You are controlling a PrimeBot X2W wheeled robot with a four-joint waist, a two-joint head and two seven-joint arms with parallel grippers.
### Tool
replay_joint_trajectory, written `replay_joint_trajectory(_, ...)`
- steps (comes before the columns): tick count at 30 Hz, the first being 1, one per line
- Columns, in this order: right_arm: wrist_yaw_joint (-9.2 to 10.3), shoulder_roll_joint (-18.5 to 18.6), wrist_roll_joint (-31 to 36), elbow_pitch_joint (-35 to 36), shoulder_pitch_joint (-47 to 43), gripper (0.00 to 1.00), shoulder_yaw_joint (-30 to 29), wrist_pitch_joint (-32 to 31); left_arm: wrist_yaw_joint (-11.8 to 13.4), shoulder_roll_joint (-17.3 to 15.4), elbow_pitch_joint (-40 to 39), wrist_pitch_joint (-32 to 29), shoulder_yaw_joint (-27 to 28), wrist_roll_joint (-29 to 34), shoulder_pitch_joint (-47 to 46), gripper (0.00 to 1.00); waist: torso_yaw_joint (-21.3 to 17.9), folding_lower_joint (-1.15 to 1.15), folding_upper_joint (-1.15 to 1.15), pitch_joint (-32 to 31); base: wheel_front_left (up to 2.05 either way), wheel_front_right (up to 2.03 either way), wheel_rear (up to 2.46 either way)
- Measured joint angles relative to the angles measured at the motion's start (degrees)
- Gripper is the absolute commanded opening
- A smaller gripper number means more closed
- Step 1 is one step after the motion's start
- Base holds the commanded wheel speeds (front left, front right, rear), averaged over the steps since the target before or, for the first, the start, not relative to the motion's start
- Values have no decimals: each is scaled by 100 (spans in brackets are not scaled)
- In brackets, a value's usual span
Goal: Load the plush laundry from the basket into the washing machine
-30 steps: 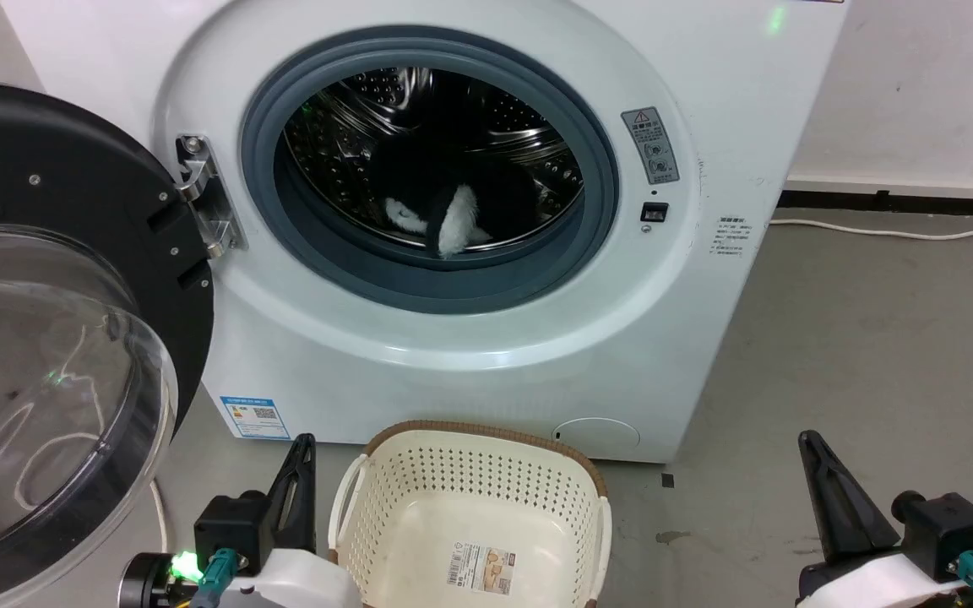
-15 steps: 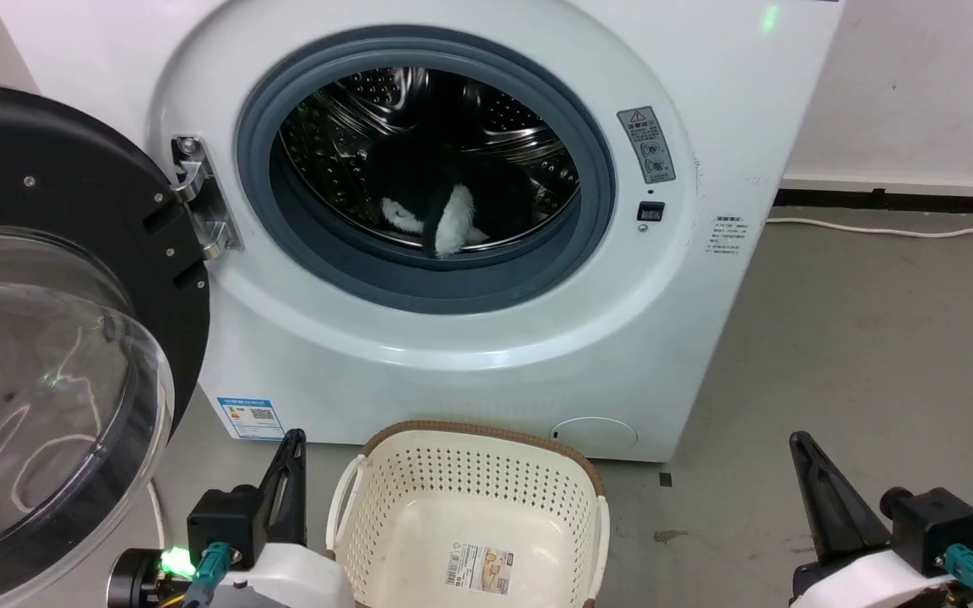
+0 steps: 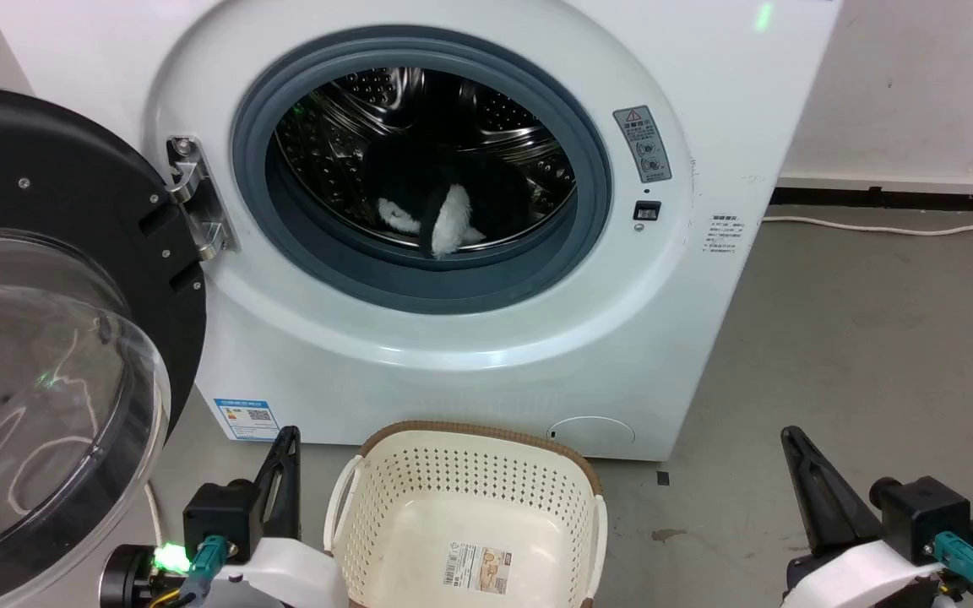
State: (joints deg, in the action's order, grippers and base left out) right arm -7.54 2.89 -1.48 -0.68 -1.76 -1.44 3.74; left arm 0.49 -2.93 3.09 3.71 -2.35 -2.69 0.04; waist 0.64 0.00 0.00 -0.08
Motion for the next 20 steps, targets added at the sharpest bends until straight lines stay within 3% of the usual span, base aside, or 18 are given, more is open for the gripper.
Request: replay_joint_trajectory(20, 0, 0, 75, 27, 63, 0, 99, -274, -15, 3, -210, -274, 158, 160, 0, 0, -50, 0, 0, 7, 0, 0, 0)
